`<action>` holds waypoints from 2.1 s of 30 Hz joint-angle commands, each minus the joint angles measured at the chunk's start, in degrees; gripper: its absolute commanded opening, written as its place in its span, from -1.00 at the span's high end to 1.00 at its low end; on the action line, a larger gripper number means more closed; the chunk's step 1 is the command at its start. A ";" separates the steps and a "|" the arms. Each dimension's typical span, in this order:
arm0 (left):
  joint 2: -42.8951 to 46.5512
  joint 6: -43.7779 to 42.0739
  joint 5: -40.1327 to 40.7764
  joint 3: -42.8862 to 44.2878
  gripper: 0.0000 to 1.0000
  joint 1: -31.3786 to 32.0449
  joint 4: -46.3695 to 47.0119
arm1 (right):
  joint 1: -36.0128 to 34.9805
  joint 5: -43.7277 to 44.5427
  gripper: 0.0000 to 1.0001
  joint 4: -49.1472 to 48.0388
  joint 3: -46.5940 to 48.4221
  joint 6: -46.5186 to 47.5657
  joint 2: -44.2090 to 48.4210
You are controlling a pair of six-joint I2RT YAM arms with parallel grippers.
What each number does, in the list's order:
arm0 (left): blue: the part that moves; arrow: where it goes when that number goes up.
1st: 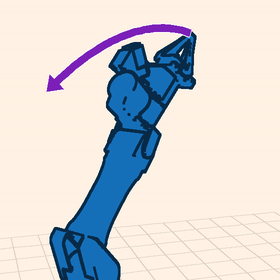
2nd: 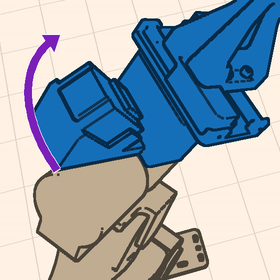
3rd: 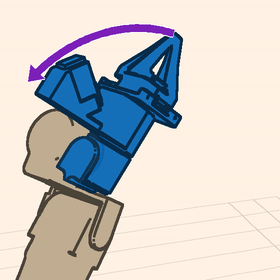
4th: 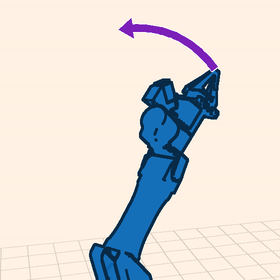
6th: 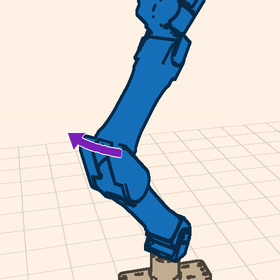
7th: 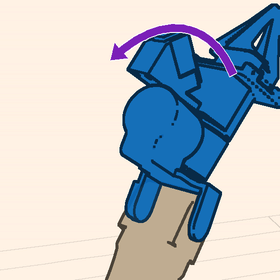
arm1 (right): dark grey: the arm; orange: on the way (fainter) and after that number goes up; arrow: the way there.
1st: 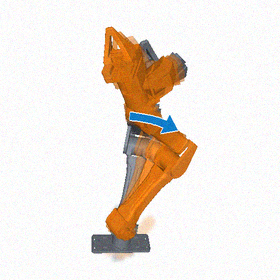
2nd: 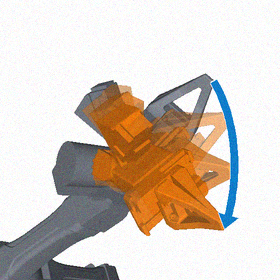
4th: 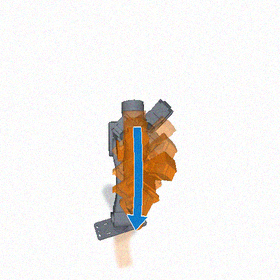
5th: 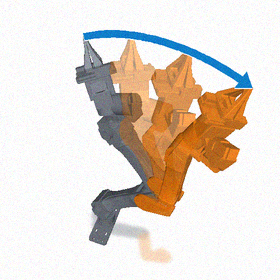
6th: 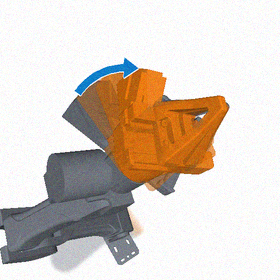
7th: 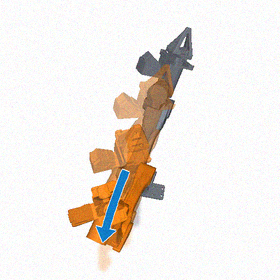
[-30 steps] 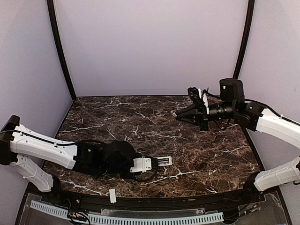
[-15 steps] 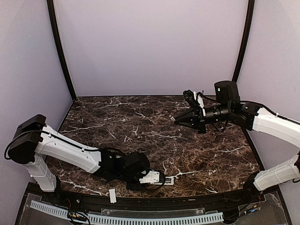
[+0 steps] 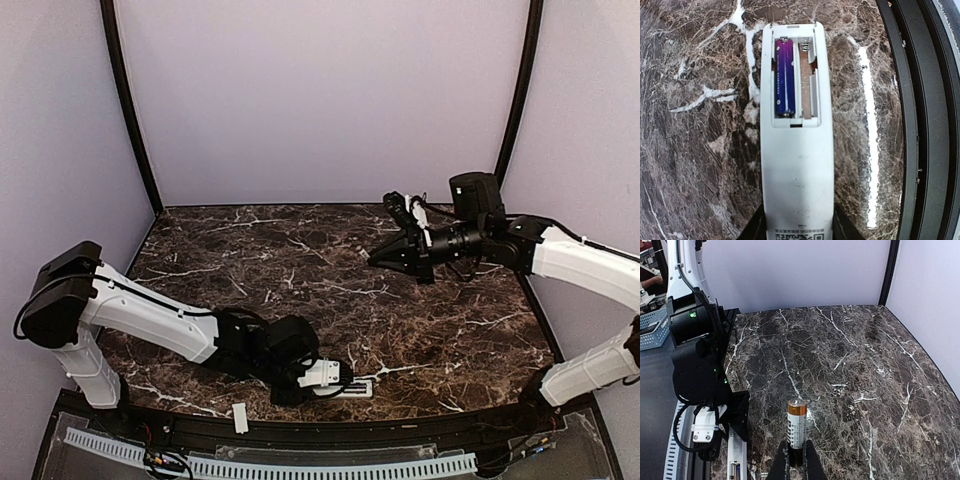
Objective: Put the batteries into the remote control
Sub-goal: Place the remote control without the battery cover at the center of the board, then adjust the remote control without the battery cover at the center of the board.
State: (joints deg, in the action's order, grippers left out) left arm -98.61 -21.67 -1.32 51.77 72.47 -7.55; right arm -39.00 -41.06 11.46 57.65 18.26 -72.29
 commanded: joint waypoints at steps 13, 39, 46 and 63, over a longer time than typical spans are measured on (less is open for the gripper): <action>-0.48 2.59 -3.73 2.22 -0.29 -0.22 -7.45 | -0.46 1.61 1.00 -1.97 -0.76 -4.88 -0.54; 25.28 23.45 3.57 -2.58 -0.62 -3.56 10.53 | -5.49 3.27 1.00 -3.68 -1.42 -0.05 -1.64; 32.21 37.61 6.31 -4.99 -0.21 -6.08 17.34 | -11.19 5.73 1.00 -7.60 -1.93 1.65 -1.06; 30.86 40.27 2.43 -2.90 0.06 -6.11 17.20 | -14.78 8.79 1.00 -5.71 -0.28 4.97 -2.95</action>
State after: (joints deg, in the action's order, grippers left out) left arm -68.58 17.23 1.34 48.31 66.37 9.41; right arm -53.06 -32.69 6.13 56.40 22.11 -76.18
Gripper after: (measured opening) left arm 0.524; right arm 0.036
